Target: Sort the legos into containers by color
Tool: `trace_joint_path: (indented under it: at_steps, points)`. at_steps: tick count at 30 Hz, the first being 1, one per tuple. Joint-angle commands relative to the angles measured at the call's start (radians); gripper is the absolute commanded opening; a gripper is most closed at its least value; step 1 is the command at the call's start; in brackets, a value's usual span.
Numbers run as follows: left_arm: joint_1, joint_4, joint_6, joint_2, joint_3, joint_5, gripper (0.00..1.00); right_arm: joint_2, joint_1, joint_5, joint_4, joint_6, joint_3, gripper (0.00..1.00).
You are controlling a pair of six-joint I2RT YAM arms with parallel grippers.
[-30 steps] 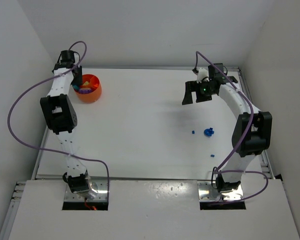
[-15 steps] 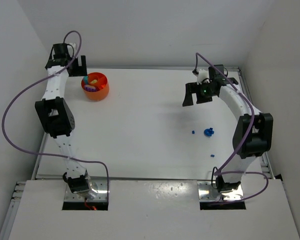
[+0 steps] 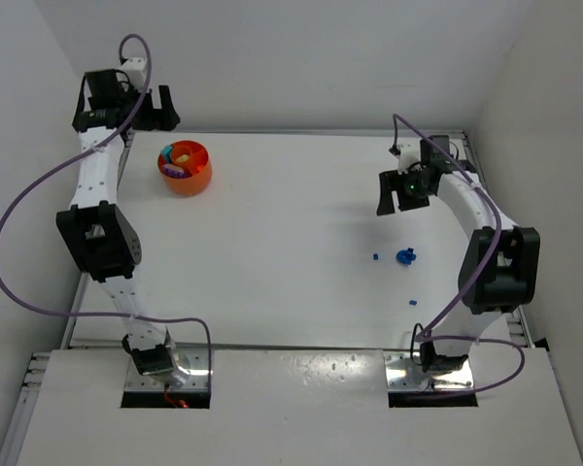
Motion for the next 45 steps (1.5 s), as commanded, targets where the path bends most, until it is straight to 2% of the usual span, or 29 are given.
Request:
trace_joint_path:
  at_steps: [1, 5, 9, 11, 14, 17, 21, 23, 25, 29, 35, 37, 45]
  points:
    - [-0.116, -0.041, 0.208, -0.06, -0.048, 0.176, 1.0, -0.05, -0.075, 0.086, -0.058, -0.069, -0.027, 0.69]
    - [-0.254, -0.05, 0.356, -0.082, -0.149, 0.16, 1.0, -0.068, -0.12, 0.156, -0.172, -0.196, -0.053, 0.62]
    - [-0.359, -0.059, 0.348, -0.056, -0.16, 0.2, 0.98, -0.039, -0.142, 0.201, -0.318, -0.339, -0.021, 0.52]
    - [-0.408, -0.07, 0.313, -0.042, -0.16, 0.2, 0.98, -0.019, -0.151, 0.21, -0.376, -0.391, 0.012, 0.52]
    - [-0.454, -0.055, 0.247, -0.02, -0.142, 0.159, 0.98, -0.01, -0.151, 0.16, -0.387, -0.471, 0.003, 0.67]
    - [-0.454, -0.046, 0.152, 0.003, -0.132, 0.171, 0.98, -0.01, -0.139, 0.144, -0.309, -0.54, -0.078, 0.72]
    - [-0.445, -0.055, 0.132, 0.023, -0.113, 0.208, 0.98, -0.056, -0.125, 0.103, -0.169, -0.61, -0.184, 0.77]
    - [-0.436, -0.055, 0.132, 0.033, -0.102, 0.196, 0.99, -0.094, -0.125, 0.08, -0.062, -0.697, -0.278, 0.8]
    - [-0.423, -0.055, 0.121, 0.05, -0.076, 0.186, 0.99, -0.122, -0.125, 0.048, 0.031, -0.802, -0.347, 0.8]
    - [-0.403, -0.065, 0.112, 0.075, -0.048, 0.177, 0.99, -0.189, -0.103, -0.025, 0.142, -0.908, -0.417, 0.79]
    - [-0.394, -0.075, 0.112, 0.096, -0.051, 0.168, 0.99, -0.298, -0.06, 0.017, 0.217, -1.109, -0.576, 0.77]
    - [-0.394, -0.075, 0.112, 0.096, -0.068, 0.168, 0.99, -0.309, -0.039, 0.059, 0.24, -1.14, -0.628, 0.77]
    - [-0.385, -0.044, 0.094, 0.105, -0.087, 0.168, 0.99, -0.234, -0.008, 0.182, 0.33, -1.1, -0.64, 0.75]
